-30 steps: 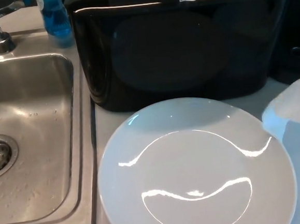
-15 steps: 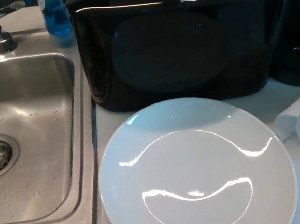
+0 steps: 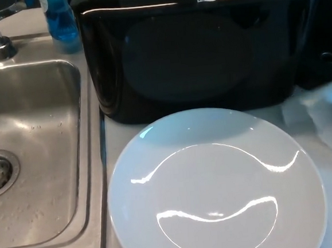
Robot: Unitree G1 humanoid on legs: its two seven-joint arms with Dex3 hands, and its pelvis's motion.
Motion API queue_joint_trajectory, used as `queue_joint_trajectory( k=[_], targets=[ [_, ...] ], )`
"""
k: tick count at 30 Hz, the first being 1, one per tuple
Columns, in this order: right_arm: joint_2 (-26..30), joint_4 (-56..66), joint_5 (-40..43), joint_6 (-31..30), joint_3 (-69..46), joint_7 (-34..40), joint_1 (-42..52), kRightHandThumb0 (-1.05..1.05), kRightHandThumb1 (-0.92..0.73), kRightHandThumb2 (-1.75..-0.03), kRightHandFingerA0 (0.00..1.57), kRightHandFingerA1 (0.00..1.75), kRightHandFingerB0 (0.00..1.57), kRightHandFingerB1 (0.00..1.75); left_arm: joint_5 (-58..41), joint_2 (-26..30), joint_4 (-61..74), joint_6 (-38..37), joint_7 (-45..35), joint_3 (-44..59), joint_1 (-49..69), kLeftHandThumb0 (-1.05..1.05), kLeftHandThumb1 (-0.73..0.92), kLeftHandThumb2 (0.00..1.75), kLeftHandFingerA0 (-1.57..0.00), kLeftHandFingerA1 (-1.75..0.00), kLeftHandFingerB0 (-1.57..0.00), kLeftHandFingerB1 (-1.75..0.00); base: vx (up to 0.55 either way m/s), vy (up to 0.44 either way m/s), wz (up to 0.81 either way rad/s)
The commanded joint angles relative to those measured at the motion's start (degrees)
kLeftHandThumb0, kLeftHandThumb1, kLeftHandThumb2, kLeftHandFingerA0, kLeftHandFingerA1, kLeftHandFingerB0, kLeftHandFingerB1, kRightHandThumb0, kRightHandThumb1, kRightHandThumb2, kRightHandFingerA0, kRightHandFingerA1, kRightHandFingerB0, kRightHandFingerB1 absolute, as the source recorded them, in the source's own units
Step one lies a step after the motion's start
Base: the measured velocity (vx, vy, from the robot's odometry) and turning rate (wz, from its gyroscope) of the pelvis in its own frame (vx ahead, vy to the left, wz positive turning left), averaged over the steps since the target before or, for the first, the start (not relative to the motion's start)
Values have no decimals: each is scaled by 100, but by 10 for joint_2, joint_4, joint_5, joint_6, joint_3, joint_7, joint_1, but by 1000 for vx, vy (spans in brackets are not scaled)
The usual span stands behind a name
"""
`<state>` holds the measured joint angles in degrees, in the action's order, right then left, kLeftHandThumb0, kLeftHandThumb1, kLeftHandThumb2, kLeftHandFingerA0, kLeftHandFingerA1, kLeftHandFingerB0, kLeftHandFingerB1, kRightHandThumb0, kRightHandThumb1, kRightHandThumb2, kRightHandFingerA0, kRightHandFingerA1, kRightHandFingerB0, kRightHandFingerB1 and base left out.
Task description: Walk towards the tissue paper container and pull out a piece of tissue paper and use it to wipe the plate
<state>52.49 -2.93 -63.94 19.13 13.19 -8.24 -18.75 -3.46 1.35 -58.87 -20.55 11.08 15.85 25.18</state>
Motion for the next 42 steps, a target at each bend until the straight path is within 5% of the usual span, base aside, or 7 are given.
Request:
queue_joint_trajectory(
  k=[1, 25, 27, 32, 34, 35, 42],
  targets=[
    [47, 88, 30, -54, -8, -256, -3, -82, -47, -84, 0, 3, 7, 7, 4, 7, 2, -38, 3, -2, 8, -22, 65, 58, -92, -85, -81, -67, 0, 0, 0],
    [228, 293, 410, -171, -228, -605, 0, -60, -40, -53, 3, 32, 7, 24, 8, -2, 12, -35, 9, -7, 17, -23, 64, 59, -89, -89, -79, -69, 0, 0, 0],
    [235, 302, 494, -210, -368, -685, 41, -61, -34, -79, 4, 34, 6, 26, 9, -7, 12, -39, 11, -9, 24, -21, 65, 58, -89, -89, -80, -69, 0, 0, 0],
    [143, 296, 618, -266, -678, -827, 100, -64, -60, -60, 15, 40, 11, 24, 0, -10, 42, -30, 2, -6, 44, -24, 65, 63, -88, -95, -80, -73, 0, 0, 0],
    [53, 285, 665, -291, -909, -843, 215, -36, -43, -100, 0, 49, 0, 48, -2, -7, 61, -6, 7, -2, 49, -23, 64, 61, -91, -99, -82, -73, 0, 0, 0],
    [37, 269, 697, -272, -946, -843, 234, -60, -69, -60, 15, 33, 8, 27, -2, -5, 64, -11, 4, -2, 53, -25, 63, 60, -90, -98, -82, -73, 0, 0, 0],
    [-63, 176, 767, -289, -1152, -787, 422, -68, -37, -70, 0, 0, 0, 0, 1, 6, 40, -10, -2, -3, 40, -20, 67, 58, -89, -86, -79, -68, 0, 0, 0]
  ],
)
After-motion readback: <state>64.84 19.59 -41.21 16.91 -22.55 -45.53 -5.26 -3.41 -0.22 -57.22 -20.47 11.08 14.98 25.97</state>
